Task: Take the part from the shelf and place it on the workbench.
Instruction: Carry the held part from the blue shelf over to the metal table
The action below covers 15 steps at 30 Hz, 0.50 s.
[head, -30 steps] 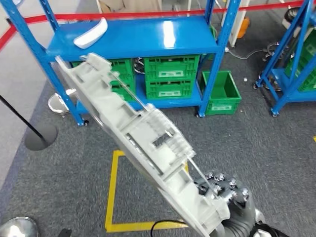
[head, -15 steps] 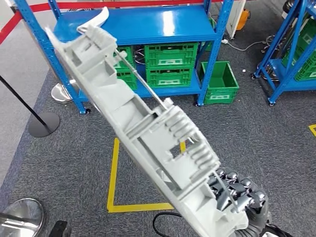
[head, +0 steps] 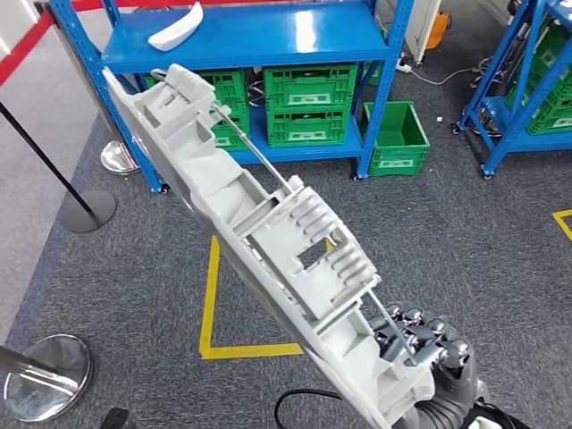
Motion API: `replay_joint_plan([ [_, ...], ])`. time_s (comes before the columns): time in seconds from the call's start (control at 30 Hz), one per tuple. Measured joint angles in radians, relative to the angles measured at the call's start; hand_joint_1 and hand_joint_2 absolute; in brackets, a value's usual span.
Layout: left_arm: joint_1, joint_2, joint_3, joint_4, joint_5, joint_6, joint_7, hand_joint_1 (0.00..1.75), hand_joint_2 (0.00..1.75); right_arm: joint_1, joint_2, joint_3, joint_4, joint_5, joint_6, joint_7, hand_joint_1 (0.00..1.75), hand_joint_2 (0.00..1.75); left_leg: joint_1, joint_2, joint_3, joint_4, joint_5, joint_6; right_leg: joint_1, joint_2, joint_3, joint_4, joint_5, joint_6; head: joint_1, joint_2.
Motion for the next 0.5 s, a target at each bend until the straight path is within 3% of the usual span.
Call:
replay_joint_plan([
  [0.07, 0.003, 0.000, 0.000, 0.000, 0.000, 0.000, 0.000, 0.00, 0.00, 0.000, 0.000, 0.000, 0.002, 0.000, -0.001, 0.000, 1.75, 1.75, 0.002, -0.001, -0.008, 0.000, 0.009, -0.012, 0.001, 0.000, -0.020, 0.003, 0.014, -0.018, 0.000, 0.000],
  [0.1, 0.005, 0.000, 0.001, 0.001, -0.001, 0.000, 0.000, 0.00, 0.00, -0.001, 0.000, 0.000, 0.003, 0.000, -0.002, 0.000, 1.75, 1.75, 0.003, -0.001, -0.018, 0.013, -0.011, -0.018, 0.000, 0.000, -0.032, 0.005, 0.026, -0.029, -0.001, 0.000],
  [0.17, 0.007, -0.001, 0.001, 0.002, -0.001, 0.000, 0.001, 0.00, 0.00, -0.001, 0.000, -0.001, 0.003, -0.001, -0.002, 0.000, 1.75, 1.75, 0.005, -0.002, -0.050, 0.097, -0.107, -0.027, -0.002, -0.001, -0.061, 0.005, 0.054, -0.042, -0.005, 0.000],
  [0.2, 0.007, -0.002, 0.001, 0.003, -0.001, 0.000, 0.001, 0.00, 0.00, -0.001, 0.000, -0.001, 0.004, -0.001, -0.002, 0.000, 1.75, 1.75, 0.005, -0.002, -0.069, 0.164, -0.163, -0.030, -0.002, -0.001, -0.078, 0.005, 0.068, -0.044, -0.006, 0.000],
  [0.23, 0.006, -0.001, 0.001, 0.003, -0.001, 0.000, 0.001, 0.00, 0.00, -0.001, 0.000, -0.001, 0.004, -0.001, -0.002, 0.000, 1.75, 1.75, 0.005, -0.002, -0.083, 0.232, -0.201, -0.032, -0.001, -0.001, -0.095, 0.006, 0.081, -0.045, -0.006, 0.000],
  [0.27, 0.005, -0.002, 0.001, 0.003, -0.001, 0.000, 0.001, 0.00, 0.00, -0.001, 0.000, -0.001, 0.005, -0.001, -0.002, 0.000, 1.75, 1.75, 0.005, -0.002, -0.087, 0.282, -0.214, -0.032, -0.001, -0.001, -0.112, 0.006, 0.094, -0.045, -0.006, 0.000],
  [0.3, 0.004, -0.002, 0.001, 0.003, -0.001, 0.000, 0.001, 0.00, 0.00, -0.001, 0.000, -0.001, 0.006, -0.001, -0.002, 0.000, 1.75, 1.75, 0.005, -0.002, -0.078, 0.304, -0.202, -0.031, 0.000, -0.001, -0.129, 0.007, 0.106, -0.044, -0.006, 0.000],
  [0.33, 0.004, -0.002, 0.001, 0.004, -0.001, 0.000, 0.001, 0.00, 0.00, -0.002, 0.000, -0.001, 0.008, -0.001, -0.002, 0.000, 1.75, 1.75, 0.005, -0.002, -0.053, 0.294, -0.175, -0.029, 0.001, -0.001, -0.145, 0.008, 0.119, -0.043, -0.006, 0.000],
  [0.4, 0.001, -0.003, 0.001, 0.004, -0.001, 0.000, 0.001, 0.00, 0.00, -0.004, 0.000, -0.001, 0.009, -0.001, -0.002, 0.000, 1.75, 1.75, 0.002, -0.002, 0.048, 0.182, -0.135, -0.020, 0.003, 0.000, -0.173, 0.009, 0.143, -0.038, -0.006, 0.000],
  [0.47, -0.006, -0.003, 0.001, 0.004, -0.001, 0.000, 0.001, 0.00, 0.00, -0.010, 0.000, -0.001, 0.009, -0.001, -0.001, 0.001, 1.75, 1.75, -0.001, -0.003, 0.151, 0.039, -0.151, -0.009, 0.006, -0.001, -0.193, 0.012, 0.166, -0.030, -0.006, 0.000],
  [0.5, -0.010, -0.003, 0.001, 0.004, -0.001, 0.000, 0.001, 0.00, 0.00, -0.014, 0.000, -0.001, 0.010, -0.002, -0.001, 0.002, 1.75, 1.75, -0.004, -0.004, 0.174, -0.002, -0.161, -0.003, 0.007, -0.002, -0.201, 0.013, 0.178, -0.026, -0.006, 0.000],
])
